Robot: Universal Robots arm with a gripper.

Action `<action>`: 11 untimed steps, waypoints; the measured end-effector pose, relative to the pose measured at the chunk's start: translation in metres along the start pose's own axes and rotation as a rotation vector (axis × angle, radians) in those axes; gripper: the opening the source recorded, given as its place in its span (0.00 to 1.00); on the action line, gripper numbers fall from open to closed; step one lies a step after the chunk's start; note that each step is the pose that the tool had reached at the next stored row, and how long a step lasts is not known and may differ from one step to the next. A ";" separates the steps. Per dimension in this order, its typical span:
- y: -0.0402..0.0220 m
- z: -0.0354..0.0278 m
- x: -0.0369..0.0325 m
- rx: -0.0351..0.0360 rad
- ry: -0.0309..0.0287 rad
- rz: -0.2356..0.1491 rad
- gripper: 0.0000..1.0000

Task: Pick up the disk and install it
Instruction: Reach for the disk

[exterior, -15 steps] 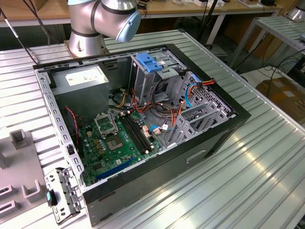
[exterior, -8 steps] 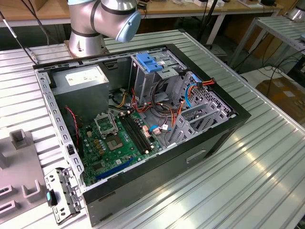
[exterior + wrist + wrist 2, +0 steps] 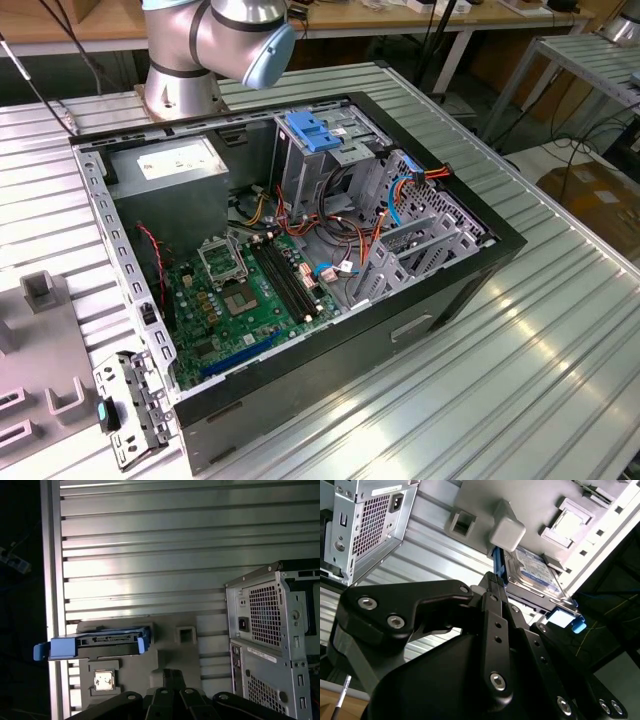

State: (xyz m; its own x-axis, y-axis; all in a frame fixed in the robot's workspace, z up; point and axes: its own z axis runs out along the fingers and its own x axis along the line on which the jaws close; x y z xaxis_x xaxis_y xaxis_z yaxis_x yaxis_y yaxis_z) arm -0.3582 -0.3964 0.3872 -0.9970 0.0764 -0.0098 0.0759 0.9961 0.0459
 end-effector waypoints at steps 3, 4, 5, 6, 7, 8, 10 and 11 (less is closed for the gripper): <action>0.0000 0.0000 0.0003 0.0000 -0.0001 0.000 0.11; 0.0000 0.0000 0.0005 0.0000 0.0000 0.000 0.11; 0.0000 0.0000 0.0005 0.0000 -0.0001 0.000 0.11; 0.0000 0.0000 0.0005 0.0000 -0.0001 0.000 0.11; 0.0000 0.0000 0.0005 -0.0001 -0.0001 0.000 0.11; 0.0000 0.0000 0.0006 0.0000 -0.0001 0.000 0.11; -0.0001 0.0000 0.0021 0.0000 -0.0001 0.000 0.11; -0.0002 0.0000 0.0027 0.0000 -0.0001 0.000 0.11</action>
State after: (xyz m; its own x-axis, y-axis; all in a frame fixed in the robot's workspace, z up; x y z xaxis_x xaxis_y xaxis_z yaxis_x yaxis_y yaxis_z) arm -0.3609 -0.3964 0.3872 -0.9970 0.0764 -0.0098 0.0759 0.9961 0.0459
